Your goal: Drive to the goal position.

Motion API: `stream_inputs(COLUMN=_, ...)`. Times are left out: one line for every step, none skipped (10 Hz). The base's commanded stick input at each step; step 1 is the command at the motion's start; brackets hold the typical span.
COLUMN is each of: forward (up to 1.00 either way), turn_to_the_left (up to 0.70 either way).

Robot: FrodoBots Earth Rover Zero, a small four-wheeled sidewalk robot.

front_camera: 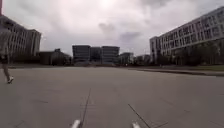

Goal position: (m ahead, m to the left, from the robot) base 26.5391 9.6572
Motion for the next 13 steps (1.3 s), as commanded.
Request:
stream_inputs(forward=0.85, turn_to_the_left=0.0)
stream_inputs(forward=0.85, turn_to_the_left=0.0)
stream_inputs(forward=0.85, turn_to_the_left=0.0)
stream_inputs(forward=0.85, turn_to_the_left=0.0)
stream_inputs(forward=0.85, turn_to_the_left=0.1)
stream_inputs(forward=0.85, turn_to_the_left=0.25)
stream_inputs(forward=0.85, turn_to_the_left=0.31)
stream_inputs(forward=0.85, turn_to_the_left=0.29)
stream_inputs(forward=0.85, turn_to_the_left=0.14)
stream_inputs(forward=0.85, turn_to_the_left=0.0)
stream_inputs(forward=0.85, turn_to_the_left=0.0)
stream_inputs(forward=0.85, turn_to_the_left=0.0)
stream_inputs(forward=0.85, turn_to_the_left=0.0)
